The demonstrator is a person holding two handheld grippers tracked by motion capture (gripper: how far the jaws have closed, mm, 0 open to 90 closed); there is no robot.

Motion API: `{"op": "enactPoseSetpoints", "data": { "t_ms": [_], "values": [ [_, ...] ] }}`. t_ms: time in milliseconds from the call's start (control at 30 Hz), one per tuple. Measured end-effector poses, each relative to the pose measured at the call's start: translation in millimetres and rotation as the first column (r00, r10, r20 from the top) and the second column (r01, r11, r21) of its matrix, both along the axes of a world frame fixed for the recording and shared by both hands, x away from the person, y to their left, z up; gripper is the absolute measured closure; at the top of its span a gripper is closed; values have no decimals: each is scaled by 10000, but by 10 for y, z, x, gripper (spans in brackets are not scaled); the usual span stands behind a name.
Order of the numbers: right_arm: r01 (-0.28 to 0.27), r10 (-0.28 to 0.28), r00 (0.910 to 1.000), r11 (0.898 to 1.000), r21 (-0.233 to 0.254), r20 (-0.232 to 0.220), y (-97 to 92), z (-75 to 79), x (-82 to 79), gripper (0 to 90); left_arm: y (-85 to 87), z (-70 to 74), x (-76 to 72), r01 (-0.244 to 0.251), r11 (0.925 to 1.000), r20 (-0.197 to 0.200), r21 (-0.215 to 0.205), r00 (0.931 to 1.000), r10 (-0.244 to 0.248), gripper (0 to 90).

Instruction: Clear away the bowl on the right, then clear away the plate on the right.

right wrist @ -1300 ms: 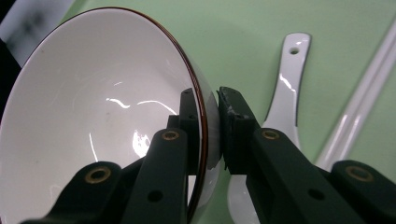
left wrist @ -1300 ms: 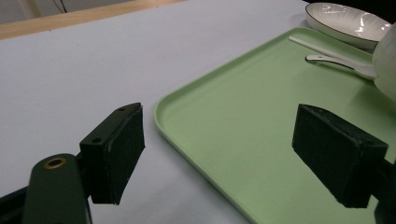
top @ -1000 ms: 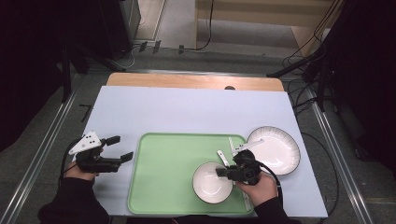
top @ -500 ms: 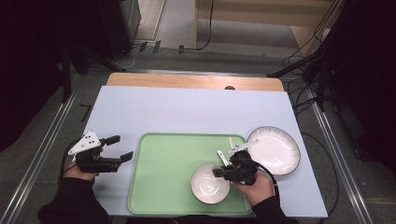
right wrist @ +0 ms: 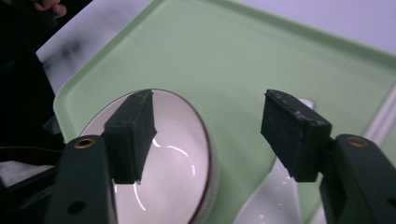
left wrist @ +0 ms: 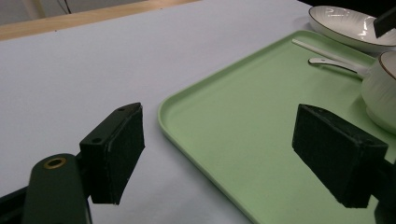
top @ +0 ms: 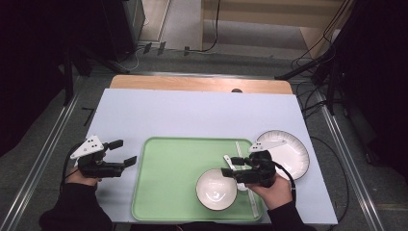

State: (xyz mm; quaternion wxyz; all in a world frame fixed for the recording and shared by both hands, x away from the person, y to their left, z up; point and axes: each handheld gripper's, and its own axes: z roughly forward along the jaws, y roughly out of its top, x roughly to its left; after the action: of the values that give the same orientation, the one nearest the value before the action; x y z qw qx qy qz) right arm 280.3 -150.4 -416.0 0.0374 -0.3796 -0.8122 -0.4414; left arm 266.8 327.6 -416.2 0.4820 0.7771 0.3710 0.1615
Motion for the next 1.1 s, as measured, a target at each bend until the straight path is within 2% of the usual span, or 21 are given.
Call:
{"op": "enactPoseSetpoints", "data": {
  "t_ms": [100, 167, 433, 533, 567, 600, 700, 767, 867, 933, 1000, 1033, 1100],
  "values": [
    [271, -272, 9995, 9996, 123, 133, -95, 30, 19, 304, -2, -5, 4, 34, 10000, -82, 26, 10000, -33, 171],
    [355, -363, 9991, 9987, 375, 205, -164, 41, 35, 305, -7, -7, 4, 76, 10000, -84, 10, 9999, -76, 171],
    [1102, -1108, 9934, 9937, 186, 309, -368, 58, 113, 295, 3, -4, -1, 31, 10000, -129, 50, 9999, -31, 171],
    [1708, -1708, 9852, 9853, 49, 135, -455, 24, 172, 297, -3, -10, 6, -28, 10000, -136, 76, 9999, 29, 171],
    [1812, -1812, 9834, 9834, 117, -78, -488, 10, 194, 299, -4, -13, 7, -52, 9999, -137, 89, 9999, 53, 170],
    [1886, -1885, 9820, 9820, 98, -101, -519, 2, 206, 299, -1, -14, 9, -66, 9999, -140, 113, 9999, 68, 170],
    [2126, -2120, 9768, 9770, -163, 290, -623, 7, 222, 298, 7, -12, 9, -157, 9998, -47, 79, 9999, 158, 170],
    [2348, -2346, 9716, 9721, -9, 293, -707, 2, 242, 298, 12, -15, 12, -212, 9998, -52, 14, 9998, 213, 170],
    [2606, -2602, 9648, 9654, -57, 381, -819, 2, 262, 298, 27, -17, 19, -288, 9996, -130, 0, 9995, 288, 170],
    [2868, -2860, 9575, 9578, -189, 374, -882, -3, 272, 297, 29, -19, 19, -419, 9991, -202, 36, 9989, 420, 169],
    [3259, -3250, 9451, 9450, -271, 331, -937, -17, 289, 299, 35, -22, 22, -501, 9987, -295, 109, 9983, 504, 164],
    [3377, -3370, 9411, 9409, -259, 263, -965, -24, 297, 305, 37, -26, 24, -514, 9987, -371, 14, 9980, 515, 162],
    [3376, -3369, 9411, 9410, -232, 306, -1022, -32, 304, 302, 46, -26, 29, -492, 9988, -457, -34, 9978, 490, 156]
  ]
}}
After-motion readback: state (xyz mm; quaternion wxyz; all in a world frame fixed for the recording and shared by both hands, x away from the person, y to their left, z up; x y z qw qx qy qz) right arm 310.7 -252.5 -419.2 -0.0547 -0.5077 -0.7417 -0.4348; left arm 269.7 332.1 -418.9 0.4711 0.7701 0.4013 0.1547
